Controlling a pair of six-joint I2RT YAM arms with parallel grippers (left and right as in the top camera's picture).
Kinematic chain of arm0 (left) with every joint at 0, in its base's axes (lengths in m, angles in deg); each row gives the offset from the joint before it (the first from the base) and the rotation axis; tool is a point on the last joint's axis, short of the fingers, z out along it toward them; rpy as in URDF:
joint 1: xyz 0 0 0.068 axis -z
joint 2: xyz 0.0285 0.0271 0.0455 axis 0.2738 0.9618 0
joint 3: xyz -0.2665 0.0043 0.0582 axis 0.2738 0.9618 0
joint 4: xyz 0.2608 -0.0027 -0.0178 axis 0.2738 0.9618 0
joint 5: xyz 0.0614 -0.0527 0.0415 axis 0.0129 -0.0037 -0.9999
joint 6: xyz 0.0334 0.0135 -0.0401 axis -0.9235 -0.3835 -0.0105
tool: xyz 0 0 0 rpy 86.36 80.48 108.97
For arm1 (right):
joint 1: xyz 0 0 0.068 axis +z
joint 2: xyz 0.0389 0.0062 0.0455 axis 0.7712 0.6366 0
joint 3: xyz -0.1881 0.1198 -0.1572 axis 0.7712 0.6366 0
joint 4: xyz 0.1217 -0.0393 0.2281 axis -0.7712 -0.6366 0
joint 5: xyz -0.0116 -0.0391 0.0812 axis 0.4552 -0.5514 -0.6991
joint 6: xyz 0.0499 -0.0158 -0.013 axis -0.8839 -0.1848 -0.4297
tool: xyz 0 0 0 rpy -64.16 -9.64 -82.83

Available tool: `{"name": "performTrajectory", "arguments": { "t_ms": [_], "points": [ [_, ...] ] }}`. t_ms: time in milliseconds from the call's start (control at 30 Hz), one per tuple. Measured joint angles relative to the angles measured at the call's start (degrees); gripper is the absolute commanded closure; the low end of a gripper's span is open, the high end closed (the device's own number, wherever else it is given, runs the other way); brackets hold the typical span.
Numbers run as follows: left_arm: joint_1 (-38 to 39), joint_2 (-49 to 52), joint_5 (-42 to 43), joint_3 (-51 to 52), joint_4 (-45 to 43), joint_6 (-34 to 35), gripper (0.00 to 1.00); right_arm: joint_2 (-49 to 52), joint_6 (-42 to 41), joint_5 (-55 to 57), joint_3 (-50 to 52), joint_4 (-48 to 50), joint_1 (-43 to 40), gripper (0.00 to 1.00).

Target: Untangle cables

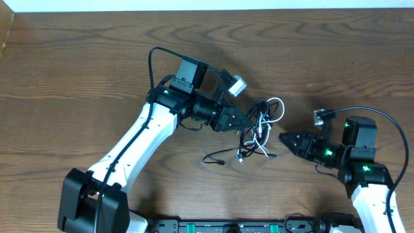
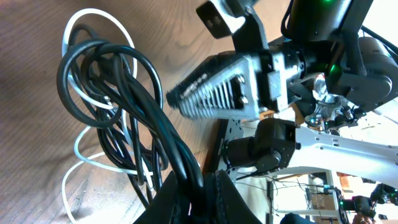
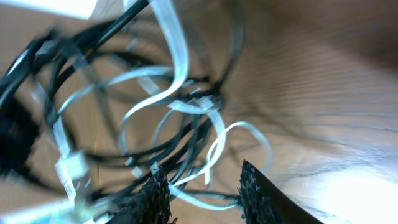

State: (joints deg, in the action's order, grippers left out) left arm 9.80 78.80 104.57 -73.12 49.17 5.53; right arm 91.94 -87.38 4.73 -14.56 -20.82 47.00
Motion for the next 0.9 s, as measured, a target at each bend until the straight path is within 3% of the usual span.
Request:
{"name": "performTrajectory", "arguments": {
  "t_ms": [167,367,600,833,900],
  "points": [
    [0.0,0.0,0.0,0.0,-0.2,0.2,0.92,0.0,8.6,-4.7,0.0,0.0,3.1,0.68],
    [0.0,0.0,0.5,0.0,-0.2,1.0,0.92,0.0,8.6,1.9,0.0,0.0,6.0,0.75],
    [0.0,0.0,13.6,0.0,-1.4,-15.6,0.92,0.0,8.5,9.6,0.0,-0.1,6.0,0.74],
    [0.0,0.0,16.5,0.0,-2.0,-18.3,0.92,0.0,7.5,11.6,0.0,1.1,6.0,0.81],
    [0.0,0.0,16.7,0.0,-2.1,-18.5,0.92,0.0,5.6,11.9,0.0,2.4,6.0,0.91]
  ]
}}
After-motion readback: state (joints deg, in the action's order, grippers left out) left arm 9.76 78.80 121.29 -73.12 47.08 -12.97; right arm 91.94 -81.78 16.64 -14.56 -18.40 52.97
